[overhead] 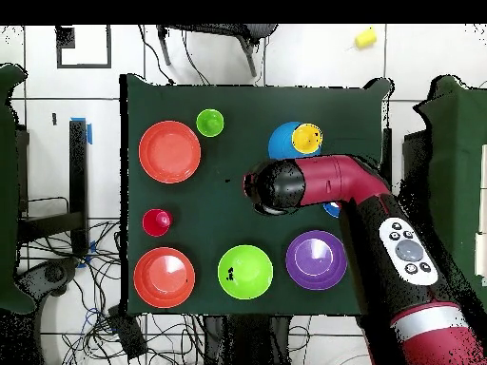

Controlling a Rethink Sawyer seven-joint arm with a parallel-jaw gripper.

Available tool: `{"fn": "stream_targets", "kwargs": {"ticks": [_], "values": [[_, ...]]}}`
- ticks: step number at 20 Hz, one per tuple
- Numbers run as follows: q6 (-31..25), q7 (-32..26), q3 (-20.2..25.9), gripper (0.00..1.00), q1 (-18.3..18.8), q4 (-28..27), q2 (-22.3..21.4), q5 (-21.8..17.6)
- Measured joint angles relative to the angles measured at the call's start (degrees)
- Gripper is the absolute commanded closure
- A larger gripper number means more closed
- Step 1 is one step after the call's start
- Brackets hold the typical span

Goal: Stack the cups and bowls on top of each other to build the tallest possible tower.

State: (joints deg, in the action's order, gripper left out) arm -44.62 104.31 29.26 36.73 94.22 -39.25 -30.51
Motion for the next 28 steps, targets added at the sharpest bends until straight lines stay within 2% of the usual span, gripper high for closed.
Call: {"fn": "stream_targets", "kwargs": {"ticks": [9,14,28], "values": [[0.0,0.0,0.7,0.00,0.4,1.3,-0.3,-0.1],[0.0,0.0,3.3,0.00,2.7,4.6,0.1,-0.1],[0.0,0.0,6.5,0.00,6.7,10.8,2.1,-5.4]]}}
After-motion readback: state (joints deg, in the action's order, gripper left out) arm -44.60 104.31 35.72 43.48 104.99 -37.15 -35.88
